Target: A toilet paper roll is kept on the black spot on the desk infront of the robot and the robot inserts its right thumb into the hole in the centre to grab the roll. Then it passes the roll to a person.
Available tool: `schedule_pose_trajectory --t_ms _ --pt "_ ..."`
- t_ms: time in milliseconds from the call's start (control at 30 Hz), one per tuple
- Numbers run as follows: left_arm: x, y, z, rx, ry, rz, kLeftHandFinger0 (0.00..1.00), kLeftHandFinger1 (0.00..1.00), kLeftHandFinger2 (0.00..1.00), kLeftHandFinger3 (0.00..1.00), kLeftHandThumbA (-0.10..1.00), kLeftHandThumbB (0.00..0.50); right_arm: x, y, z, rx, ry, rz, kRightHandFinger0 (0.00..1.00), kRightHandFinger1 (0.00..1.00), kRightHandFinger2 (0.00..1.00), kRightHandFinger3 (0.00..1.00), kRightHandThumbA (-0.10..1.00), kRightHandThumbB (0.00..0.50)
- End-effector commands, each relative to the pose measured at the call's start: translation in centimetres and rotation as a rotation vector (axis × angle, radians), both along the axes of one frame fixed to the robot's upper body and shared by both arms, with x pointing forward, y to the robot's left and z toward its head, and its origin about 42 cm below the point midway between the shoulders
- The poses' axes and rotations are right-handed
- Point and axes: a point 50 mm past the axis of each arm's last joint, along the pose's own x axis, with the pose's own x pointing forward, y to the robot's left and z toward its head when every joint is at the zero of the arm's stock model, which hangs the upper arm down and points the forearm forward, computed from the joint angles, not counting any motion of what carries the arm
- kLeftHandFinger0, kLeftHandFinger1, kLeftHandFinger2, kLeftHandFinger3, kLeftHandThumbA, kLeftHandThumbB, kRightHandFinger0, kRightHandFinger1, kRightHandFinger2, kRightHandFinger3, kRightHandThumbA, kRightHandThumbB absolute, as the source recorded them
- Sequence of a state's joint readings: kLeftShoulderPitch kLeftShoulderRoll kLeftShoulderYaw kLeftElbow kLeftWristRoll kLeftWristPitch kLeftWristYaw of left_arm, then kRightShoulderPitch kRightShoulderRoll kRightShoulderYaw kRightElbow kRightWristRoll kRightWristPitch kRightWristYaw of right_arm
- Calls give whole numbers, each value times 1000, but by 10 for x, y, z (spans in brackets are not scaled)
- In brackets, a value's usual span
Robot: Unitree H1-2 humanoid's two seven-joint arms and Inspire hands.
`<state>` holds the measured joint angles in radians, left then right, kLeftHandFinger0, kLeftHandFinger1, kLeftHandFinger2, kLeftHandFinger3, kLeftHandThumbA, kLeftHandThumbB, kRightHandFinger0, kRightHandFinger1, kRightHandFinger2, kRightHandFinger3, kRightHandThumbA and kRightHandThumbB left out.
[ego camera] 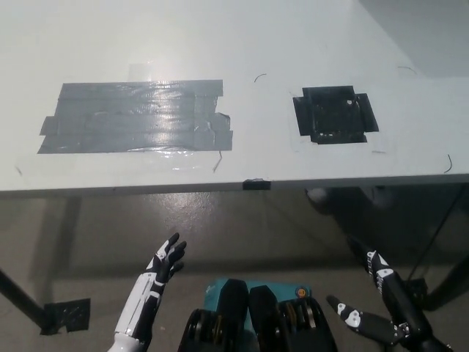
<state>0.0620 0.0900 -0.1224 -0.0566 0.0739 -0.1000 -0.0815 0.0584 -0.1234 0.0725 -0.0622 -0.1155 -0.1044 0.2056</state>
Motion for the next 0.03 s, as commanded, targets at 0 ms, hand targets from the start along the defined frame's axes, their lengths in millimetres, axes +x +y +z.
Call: schedule_pose_trajectory --t_ms 0 --pt "5 -1 14 1 -81 -13 1000 1000 1000 1000 1000 219 10 1 16 2 -82 5 1000 1000 1000 1000 679 297"
